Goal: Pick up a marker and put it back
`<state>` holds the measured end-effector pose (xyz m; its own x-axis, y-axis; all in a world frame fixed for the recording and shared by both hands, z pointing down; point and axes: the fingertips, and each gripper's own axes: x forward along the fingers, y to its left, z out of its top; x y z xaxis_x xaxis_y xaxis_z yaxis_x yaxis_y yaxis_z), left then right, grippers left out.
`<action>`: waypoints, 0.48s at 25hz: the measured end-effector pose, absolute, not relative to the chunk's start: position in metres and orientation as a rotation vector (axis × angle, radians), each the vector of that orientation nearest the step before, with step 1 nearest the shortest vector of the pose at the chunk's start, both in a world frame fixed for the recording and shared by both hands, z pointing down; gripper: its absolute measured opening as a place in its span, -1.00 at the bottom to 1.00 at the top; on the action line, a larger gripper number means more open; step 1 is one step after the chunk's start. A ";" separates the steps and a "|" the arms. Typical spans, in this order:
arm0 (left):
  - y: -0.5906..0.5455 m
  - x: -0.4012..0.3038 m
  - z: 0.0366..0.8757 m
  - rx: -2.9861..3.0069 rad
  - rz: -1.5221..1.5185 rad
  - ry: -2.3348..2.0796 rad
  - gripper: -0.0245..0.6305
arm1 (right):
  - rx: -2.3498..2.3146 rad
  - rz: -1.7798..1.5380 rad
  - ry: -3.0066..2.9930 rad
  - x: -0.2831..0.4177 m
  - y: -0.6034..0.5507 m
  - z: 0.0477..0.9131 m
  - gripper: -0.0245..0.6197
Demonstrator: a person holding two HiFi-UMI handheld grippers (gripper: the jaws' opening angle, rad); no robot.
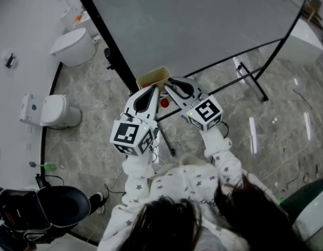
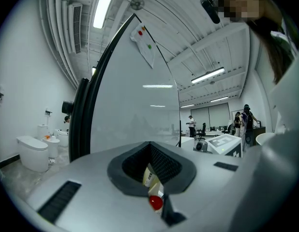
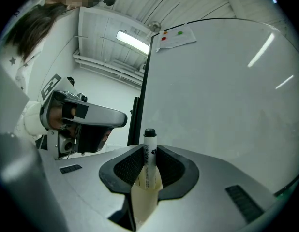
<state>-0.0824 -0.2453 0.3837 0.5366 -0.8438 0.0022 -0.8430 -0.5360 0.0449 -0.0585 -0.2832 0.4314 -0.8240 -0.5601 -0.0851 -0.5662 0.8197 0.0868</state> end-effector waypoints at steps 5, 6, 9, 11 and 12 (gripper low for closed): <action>-0.248 -0.081 0.382 2.729 -0.033 -1.482 -0.92 | -0.913 0.175 2.966 -0.062 -0.282 0.433 -0.67; -0.249 -0.081 0.381 2.727 -0.033 -1.482 -0.92 | -0.906 0.166 2.963 -0.063 -0.282 0.433 -0.67; -0.249 -0.083 0.379 2.722 -0.028 -1.479 -0.92 | -0.909 0.151 2.947 -0.062 -0.281 0.433 -0.67; -0.246 -0.084 0.377 2.719 -0.025 -1.474 -0.92 | -0.918 0.146 2.948 -0.061 -0.278 0.432 -0.67; -0.245 -0.084 0.375 2.716 -0.022 -1.472 -0.92 | -0.921 0.138 2.943 -0.060 -0.277 0.431 -0.67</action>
<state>-0.0836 -0.2451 0.3752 0.5464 -0.8374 0.0124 -0.8367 -0.5451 0.0526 -0.0596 -0.2765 0.4305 -0.8205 -0.5662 -0.0784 -0.5711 0.8180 0.0690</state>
